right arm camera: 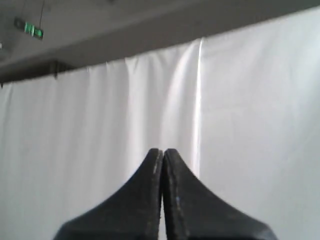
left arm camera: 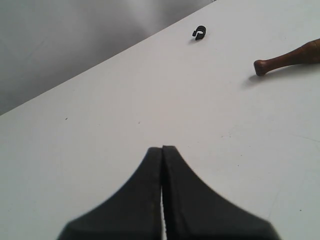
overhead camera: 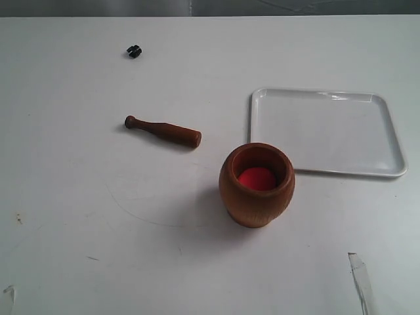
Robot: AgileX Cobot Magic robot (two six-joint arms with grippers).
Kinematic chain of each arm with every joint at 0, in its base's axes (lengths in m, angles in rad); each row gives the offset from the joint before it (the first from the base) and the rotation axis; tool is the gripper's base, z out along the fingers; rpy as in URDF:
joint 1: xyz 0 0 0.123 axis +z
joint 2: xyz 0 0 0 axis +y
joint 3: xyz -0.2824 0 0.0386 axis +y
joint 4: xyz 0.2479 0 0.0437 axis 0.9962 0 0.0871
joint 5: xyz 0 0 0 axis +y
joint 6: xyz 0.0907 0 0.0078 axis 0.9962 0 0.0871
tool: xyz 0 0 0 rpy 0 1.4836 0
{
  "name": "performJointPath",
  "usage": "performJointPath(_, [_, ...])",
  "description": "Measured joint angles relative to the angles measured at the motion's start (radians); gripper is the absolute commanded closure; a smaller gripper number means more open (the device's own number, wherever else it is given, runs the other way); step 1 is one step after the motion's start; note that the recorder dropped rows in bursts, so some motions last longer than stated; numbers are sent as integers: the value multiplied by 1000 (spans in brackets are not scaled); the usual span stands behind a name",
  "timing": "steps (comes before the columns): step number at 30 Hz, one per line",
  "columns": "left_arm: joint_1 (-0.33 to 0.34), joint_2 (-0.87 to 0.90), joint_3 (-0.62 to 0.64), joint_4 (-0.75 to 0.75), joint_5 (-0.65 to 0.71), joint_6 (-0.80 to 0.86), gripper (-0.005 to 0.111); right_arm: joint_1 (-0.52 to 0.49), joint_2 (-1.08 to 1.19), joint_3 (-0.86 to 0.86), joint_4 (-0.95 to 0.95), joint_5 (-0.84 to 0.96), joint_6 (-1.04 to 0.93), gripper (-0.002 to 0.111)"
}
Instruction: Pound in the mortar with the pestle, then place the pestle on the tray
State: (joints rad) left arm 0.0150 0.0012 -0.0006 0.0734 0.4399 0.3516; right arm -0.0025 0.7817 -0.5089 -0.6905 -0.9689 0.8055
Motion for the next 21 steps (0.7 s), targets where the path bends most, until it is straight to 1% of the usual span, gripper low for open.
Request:
performJointPath(4, [0,0,0,0,0,0,107,22,213,-218,-246,262,148,108])
performJointPath(5, [0,0,0,0,0,0,107,40,267,-273,-308,366,178,108])
performJointPath(9, [0,0,0,0,0,0,107,163,439,-450,-540,836,281,108])
performJointPath(11, [0,0,0,0,0,0,107,229,515,-509,-583,1027,276,108])
performJointPath(12, [0,0,0,0,0,0,107,262,552,-540,-574,1117,239,108])
performJointPath(13, [0,0,0,0,0,0,107,293,590,-572,-531,1194,174,108])
performJointPath(15, [0,0,0,0,0,0,107,338,664,-647,-355,1318,-26,108])
performJointPath(17, [0,0,0,0,0,0,107,364,751,-769,-87,1474,-312,108])
performJointPath(19, [0,0,0,0,0,0,107,372,856,-922,219,1674,-623,108])
performJointPath(21, [0,0,0,0,0,0,107,372,958,-1057,422,1857,-847,108])
